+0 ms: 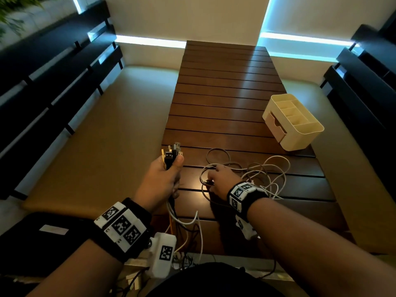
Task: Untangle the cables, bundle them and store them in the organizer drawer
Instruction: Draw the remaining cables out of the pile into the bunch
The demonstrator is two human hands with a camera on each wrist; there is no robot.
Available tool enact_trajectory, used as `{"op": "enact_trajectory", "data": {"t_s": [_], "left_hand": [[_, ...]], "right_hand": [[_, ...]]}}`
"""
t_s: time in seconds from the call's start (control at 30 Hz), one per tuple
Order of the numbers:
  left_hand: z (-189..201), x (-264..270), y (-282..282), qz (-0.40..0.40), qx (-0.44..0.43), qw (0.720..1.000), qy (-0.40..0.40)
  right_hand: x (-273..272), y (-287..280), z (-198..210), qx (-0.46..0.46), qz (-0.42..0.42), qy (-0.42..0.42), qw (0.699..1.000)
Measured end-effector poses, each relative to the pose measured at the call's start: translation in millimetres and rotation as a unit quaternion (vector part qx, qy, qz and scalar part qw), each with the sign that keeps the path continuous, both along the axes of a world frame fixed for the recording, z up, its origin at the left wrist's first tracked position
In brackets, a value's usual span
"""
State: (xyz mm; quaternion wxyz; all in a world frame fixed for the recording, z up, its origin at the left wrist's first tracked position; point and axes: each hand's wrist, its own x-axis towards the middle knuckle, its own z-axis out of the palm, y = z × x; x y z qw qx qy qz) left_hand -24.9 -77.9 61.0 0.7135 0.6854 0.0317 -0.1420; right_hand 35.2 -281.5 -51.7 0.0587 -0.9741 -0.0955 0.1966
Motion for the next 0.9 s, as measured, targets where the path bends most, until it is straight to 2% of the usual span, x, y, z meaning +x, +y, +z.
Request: {"op": "enact_trajectory", "data": {"t_s": [0.13,0.23,0.33,0.43,0.5,0.57,0.63,0.7,0.8,0.83,0.9], "left_hand": [[0.4,-0.2,3.7,0.005,-0.003,1.000,0.006],[2.0,-0.6,5.0,0.007,-0.008,1.000,0.008],[3.5,-1.7,4.7,0.007,-0.016,1.000,0.013],[5.4,-0.7,4.1,0.007,-0.023,0.999,0.028],[7.2,1.3,2.6,-0.001,-0.025,0.999,0.032],[9.5,3.2,-0.4,-0.011,-0.025,0.999,0.027],[10.5,5.6,-3.6,-0.014,-0.029,0.999,0.025],[9.3,7.2,-5.6,-0.014,-0.029,0.999,0.025],[7.2,7.8,-8.0,-0.009,-0.037,0.999,0.028],[6.9,8.1,-9.2,-0.007,-0.042,0.999,0.029],[6.7,7.6,-9.6,-0.005,-0.050,0.998,0.025]], "right_hand": [[-2.3,-2.6,-1.1,0.048,0.004,-0.022,0.999],[-8.7,-10.5,11.3,0.173,-0.098,-0.026,0.980],[-18.6,-19.8,38.4,0.365,-0.235,-0.037,0.900],[-30.0,-28.5,71.8,0.538,-0.287,-0.030,0.792],[-36.5,-34.4,85.0,0.608,-0.313,-0.008,0.730],[-41.4,-39.6,89.9,0.642,-0.332,0.008,0.691],[-42.5,-44.1,90.9,0.665,-0.335,0.015,0.667],[-42.7,-46.0,95.0,0.664,-0.325,0.015,0.673],[-42.8,-46.5,98.7,0.612,-0.311,-0.006,0.728],[-43.4,-46.2,100.7,0.604,-0.314,-0.015,0.733],[-44.7,-45.7,106.8,0.611,-0.319,-0.037,0.723]]}}
